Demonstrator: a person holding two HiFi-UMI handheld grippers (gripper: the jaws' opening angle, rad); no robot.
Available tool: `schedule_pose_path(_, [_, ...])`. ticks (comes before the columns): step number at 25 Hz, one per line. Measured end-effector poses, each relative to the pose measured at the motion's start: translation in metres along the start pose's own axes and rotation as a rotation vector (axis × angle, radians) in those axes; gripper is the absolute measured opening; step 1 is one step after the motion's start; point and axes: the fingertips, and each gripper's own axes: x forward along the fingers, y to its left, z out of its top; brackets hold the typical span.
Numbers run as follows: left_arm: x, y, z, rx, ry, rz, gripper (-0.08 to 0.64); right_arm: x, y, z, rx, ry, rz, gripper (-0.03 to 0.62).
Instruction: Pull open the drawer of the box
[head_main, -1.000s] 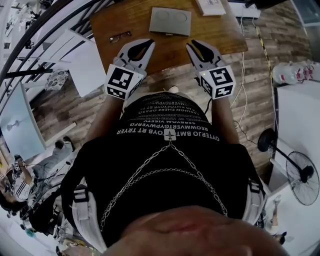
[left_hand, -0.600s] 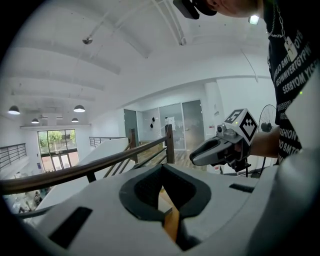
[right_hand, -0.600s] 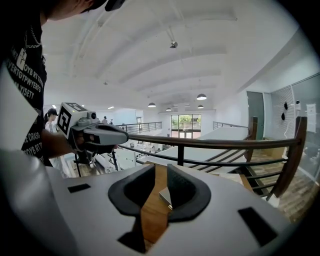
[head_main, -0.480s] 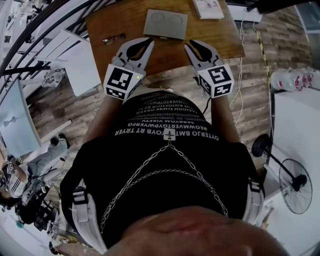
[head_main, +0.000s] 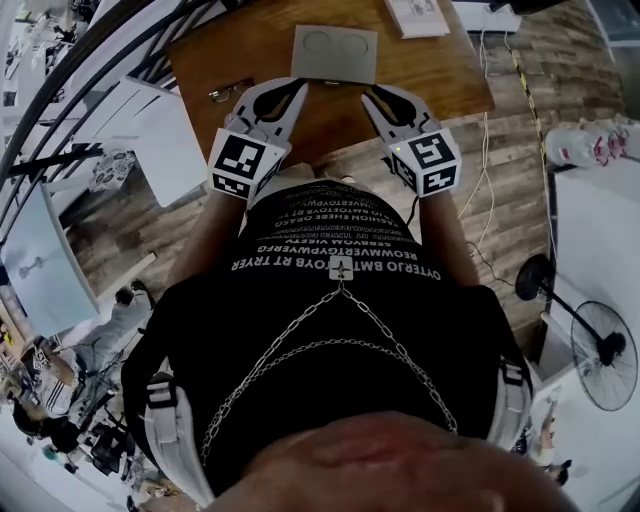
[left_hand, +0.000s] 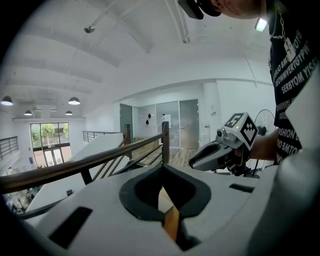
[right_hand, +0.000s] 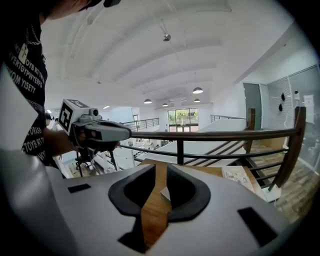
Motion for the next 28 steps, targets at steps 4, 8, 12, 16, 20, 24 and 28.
schedule_pose_path(4, [0.004, 0.027, 0.010, 0.024, -0.032, -0.037, 0.005, 0.025, -0.001, -0.004, 0.047, 0.030, -0.032, 0.067])
schedule_pose_path(8, [0.002, 0.041, 0.014, 0.025, -0.056, -0.044, 0.005, 0.041, -0.007, -0.022, 0.084, 0.063, -0.075, 0.067])
schedule_pose_path(12, [0.005, 0.051, 0.010, 0.014, -0.057, -0.051, 0.005, 0.054, -0.014, -0.047, 0.113, 0.121, -0.096, 0.067])
schedule_pose_path(16, [0.005, 0.060, 0.009, 0.007, -0.061, -0.058, 0.005, 0.070, -0.017, -0.069, 0.205, 0.154, -0.091, 0.067])
schedule_pose_path(20, [0.004, 0.067, 0.000, 0.002, -0.040, -0.062, 0.005, 0.089, -0.012, -0.095, 0.288, 0.206, -0.050, 0.071])
schedule_pose_path(24, [-0.001, 0.075, -0.006, -0.019, -0.041, -0.061, 0.005, 0.111, -0.001, -0.119, 0.384, 0.248, 0.000, 0.072])
schedule_pose_path(28, [-0.002, 0.081, -0.012, -0.022, -0.023, -0.064, 0.005, 0.139, -0.004, -0.156, 0.429, 0.316, 0.006, 0.071])
